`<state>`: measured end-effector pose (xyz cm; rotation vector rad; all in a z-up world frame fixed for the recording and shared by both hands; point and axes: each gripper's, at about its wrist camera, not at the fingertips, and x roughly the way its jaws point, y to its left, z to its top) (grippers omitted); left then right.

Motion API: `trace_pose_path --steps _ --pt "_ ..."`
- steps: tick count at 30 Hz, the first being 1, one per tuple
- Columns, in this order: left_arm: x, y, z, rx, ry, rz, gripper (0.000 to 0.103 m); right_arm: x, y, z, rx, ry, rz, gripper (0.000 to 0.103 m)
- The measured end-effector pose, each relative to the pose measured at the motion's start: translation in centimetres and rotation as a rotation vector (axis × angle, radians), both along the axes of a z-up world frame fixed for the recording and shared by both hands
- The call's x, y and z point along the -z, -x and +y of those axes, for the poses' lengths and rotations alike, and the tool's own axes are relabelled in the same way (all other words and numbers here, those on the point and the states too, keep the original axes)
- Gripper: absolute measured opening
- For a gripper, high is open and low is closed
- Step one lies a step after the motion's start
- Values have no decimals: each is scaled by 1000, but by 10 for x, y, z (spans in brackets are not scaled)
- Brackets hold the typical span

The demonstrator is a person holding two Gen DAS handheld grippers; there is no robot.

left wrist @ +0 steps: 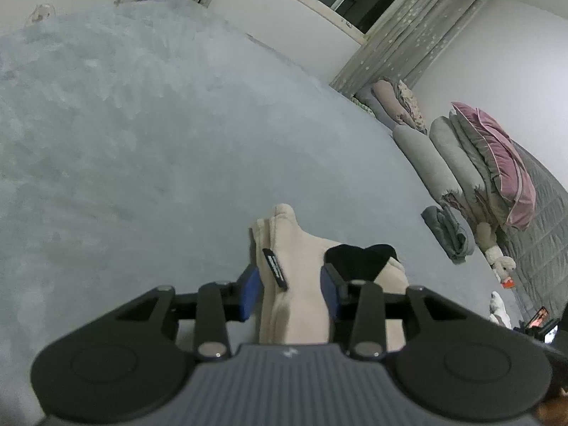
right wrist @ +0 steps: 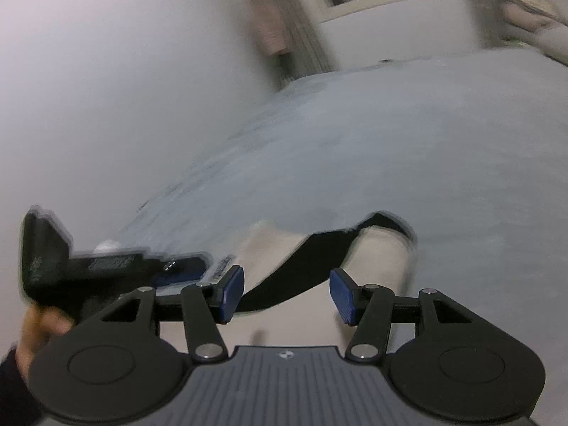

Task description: Fold clothes

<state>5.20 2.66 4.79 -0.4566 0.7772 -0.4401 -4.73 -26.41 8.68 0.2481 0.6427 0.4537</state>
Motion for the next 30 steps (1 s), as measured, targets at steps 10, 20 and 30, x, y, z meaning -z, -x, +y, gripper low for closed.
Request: trace_pose_path --steps 10,20,30 --pt "-1 67 -9 31 -71 -45 36 18 56 51 -53 109 8 34" --pt "13 89 -18 -6 -181 -13 47 37 50 63 -73 196 42 34" --pt "28 86 -17 11 -151 38 46 37 52 65 -98 243 38 34"
